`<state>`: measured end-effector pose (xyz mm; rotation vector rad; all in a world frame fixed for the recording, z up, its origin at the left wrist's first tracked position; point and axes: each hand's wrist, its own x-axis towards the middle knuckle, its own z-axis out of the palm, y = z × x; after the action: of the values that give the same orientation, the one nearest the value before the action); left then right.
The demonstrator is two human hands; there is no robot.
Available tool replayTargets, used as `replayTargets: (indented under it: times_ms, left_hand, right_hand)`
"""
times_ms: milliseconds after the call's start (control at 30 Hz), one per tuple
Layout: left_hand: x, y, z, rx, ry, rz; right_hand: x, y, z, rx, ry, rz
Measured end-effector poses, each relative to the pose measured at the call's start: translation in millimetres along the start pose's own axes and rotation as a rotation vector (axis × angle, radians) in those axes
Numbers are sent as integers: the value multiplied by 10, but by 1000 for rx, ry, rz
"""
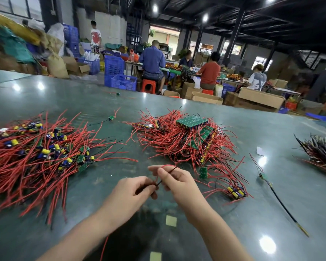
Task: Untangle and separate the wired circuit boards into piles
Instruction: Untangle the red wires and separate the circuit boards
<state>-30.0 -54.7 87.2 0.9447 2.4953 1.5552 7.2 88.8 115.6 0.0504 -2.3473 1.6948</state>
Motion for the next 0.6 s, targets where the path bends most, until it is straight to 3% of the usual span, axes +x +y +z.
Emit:
replayTargets:
  times_ms: [167, 300, 467, 600]
  left_hand:
    - [3, -12, -22, 81, 5, -34]
    - [-16, 36, -23, 48, -52, -11]
    - [3, 94, -42, 35, -1, -5]
    - [4, 50, -76, 90, 48, -62]
  right_hand:
    - [16, 11, -52, 211, 6, 71]
    - [44, 30, -82, 28, 100, 33]
    - [36, 103, -55, -260, 283, -118]
    - [64, 54, -82, 347, 188, 90]
